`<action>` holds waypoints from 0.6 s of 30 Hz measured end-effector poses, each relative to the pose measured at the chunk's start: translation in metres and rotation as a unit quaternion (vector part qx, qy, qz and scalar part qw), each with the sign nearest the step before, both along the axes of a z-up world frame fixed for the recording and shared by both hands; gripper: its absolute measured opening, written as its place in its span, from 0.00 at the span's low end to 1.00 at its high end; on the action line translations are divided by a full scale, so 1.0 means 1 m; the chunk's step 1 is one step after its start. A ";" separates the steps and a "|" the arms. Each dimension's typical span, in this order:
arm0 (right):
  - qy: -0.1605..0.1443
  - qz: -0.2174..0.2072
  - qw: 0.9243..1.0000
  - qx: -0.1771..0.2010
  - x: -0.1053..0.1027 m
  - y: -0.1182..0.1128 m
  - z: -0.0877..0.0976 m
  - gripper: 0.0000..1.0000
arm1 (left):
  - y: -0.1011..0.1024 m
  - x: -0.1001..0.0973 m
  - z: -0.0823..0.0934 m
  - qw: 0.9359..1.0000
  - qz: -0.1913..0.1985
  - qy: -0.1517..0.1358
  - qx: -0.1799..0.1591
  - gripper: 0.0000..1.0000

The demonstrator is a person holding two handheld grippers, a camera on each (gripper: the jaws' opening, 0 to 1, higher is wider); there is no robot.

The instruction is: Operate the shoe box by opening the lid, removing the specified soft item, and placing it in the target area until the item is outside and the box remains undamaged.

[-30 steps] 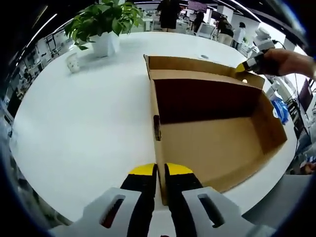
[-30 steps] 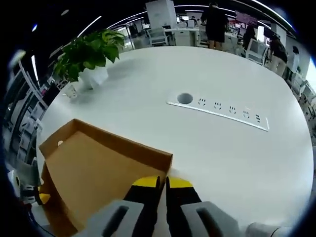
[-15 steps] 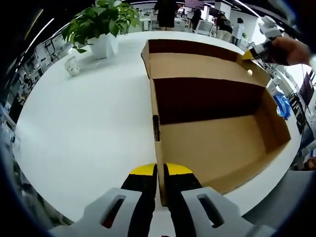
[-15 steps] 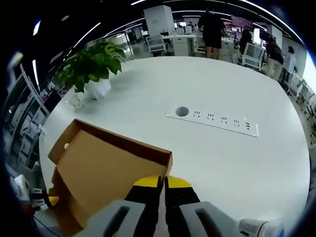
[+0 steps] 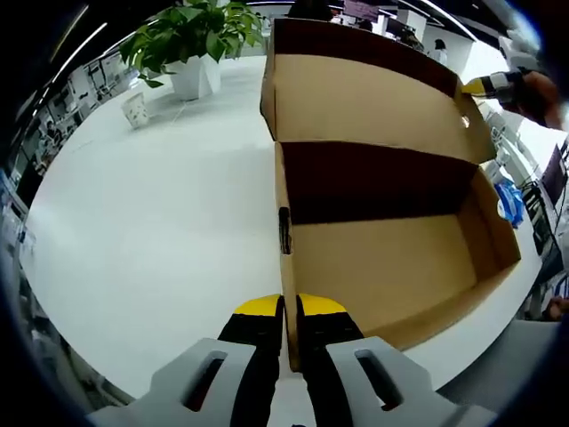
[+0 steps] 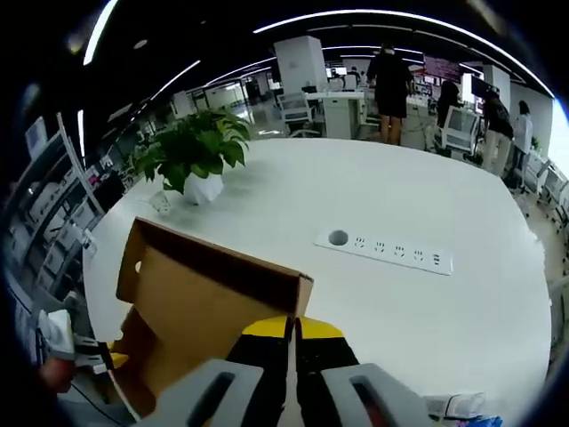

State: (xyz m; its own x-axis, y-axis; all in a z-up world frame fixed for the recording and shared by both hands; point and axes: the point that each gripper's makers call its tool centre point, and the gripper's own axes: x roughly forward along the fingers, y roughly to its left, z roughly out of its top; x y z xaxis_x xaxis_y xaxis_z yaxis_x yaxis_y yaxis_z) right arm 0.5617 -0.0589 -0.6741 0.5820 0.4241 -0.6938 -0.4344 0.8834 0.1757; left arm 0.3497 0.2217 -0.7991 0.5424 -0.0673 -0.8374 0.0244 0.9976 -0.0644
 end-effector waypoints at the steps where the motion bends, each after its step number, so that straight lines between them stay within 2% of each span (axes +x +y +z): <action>1: -0.005 0.002 1.000 0.000 -0.003 0.000 0.003 0.00 | 0.000 0.000 0.000 1.000 0.001 0.000 0.000 0.04; 9: -0.045 0.019 0.999 -0.007 -0.029 0.001 0.025 0.00 | 0.000 0.000 -0.001 1.000 0.010 -0.003 -0.008 0.04; 18: -0.086 0.031 0.996 -0.015 -0.062 -0.001 0.038 0.00 | 0.000 -0.001 -0.001 1.000 0.018 -0.006 -0.015 0.04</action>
State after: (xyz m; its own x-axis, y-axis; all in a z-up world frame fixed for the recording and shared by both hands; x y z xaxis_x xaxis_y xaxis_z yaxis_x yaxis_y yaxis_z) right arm 0.4994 -0.0595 -0.6365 0.6672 0.4433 -0.5985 -0.5095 0.8578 0.0675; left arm 0.3483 0.2218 -0.7996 0.5547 -0.0725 -0.8289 -0.0099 0.9956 -0.0937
